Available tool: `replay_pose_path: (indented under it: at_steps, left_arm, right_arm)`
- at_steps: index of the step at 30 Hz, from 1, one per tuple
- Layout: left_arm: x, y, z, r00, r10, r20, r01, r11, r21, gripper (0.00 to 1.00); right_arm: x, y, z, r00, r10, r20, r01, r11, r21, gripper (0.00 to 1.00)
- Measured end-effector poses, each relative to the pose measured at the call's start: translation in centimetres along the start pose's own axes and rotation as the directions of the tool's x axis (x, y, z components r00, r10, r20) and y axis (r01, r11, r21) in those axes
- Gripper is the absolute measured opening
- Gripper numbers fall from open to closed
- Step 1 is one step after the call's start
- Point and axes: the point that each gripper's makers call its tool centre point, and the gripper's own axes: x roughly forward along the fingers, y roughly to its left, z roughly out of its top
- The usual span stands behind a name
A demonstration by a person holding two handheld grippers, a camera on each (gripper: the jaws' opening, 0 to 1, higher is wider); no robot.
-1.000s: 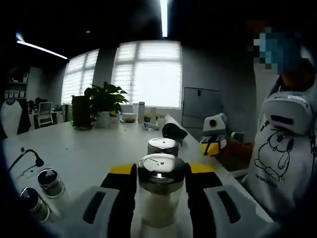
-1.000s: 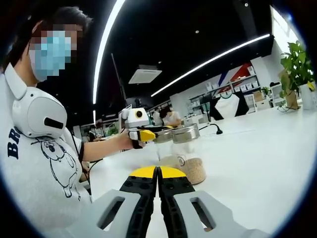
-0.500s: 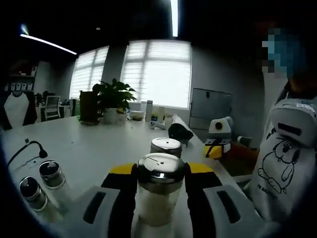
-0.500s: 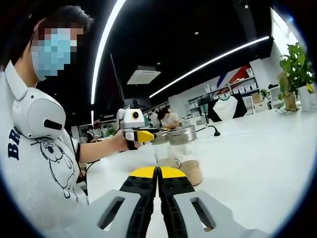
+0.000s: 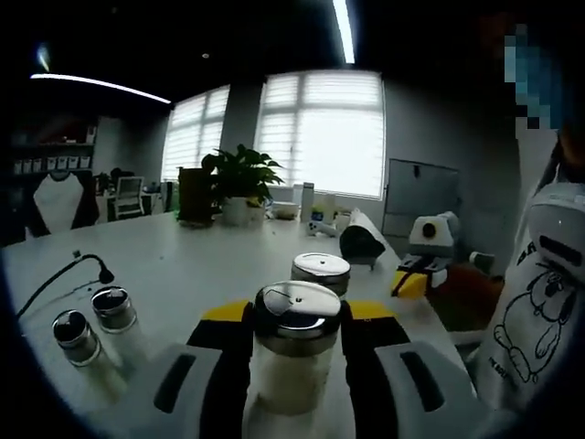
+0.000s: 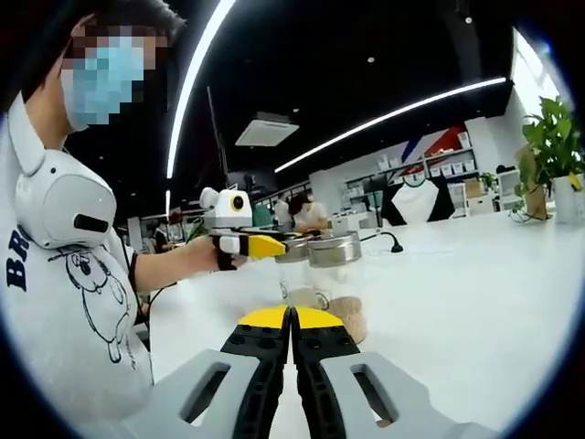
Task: Rotate the seasoning bottle until the label or dispensing opening points toward the visible target arrow and the bottle remains upright within the marked orientation range
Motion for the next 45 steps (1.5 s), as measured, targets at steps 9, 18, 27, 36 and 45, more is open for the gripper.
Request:
replay_pose_path:
  at_steps: [9,18,27,36,45]
  left_arm:
    - [-0.1,0.1,0.0,1.000,0.016,0.010,-0.016,1.000,0.004,0.40]
    - [-0.1,0.1,-0.2,1.000,0.020,-0.009,-0.020,1.000,0.012,0.40]
    - [-0.2,0.1,-0.3,0.999,0.047,0.003,-0.047,0.999,0.005,0.40]
    - [-0.3,0.1,-0.4,0.997,0.074,0.006,-0.074,0.997,0.016,0.40]
    - [-1.0,-0.8,1.0,0.994,0.111,0.022,-0.113,0.984,0.136,0.44]
  right_arm:
    - [-0.1,0.2,-0.1,1.000,0.002,-0.003,-0.002,1.000,0.001,0.00]
    - [0.1,-0.4,-0.2,0.999,0.005,-0.033,-0.005,1.000,-0.009,0.00]
    - [0.7,-0.8,0.5,1.000,0.022,-0.018,-0.022,1.000,-0.010,0.00]
    - [1.2,-0.4,0.4,0.999,0.032,-0.018,-0.032,0.999,-0.008,0.00]
    - [0.9,0.0,0.6,1.000,0.028,0.000,-0.028,1.000,-0.002,0.01]
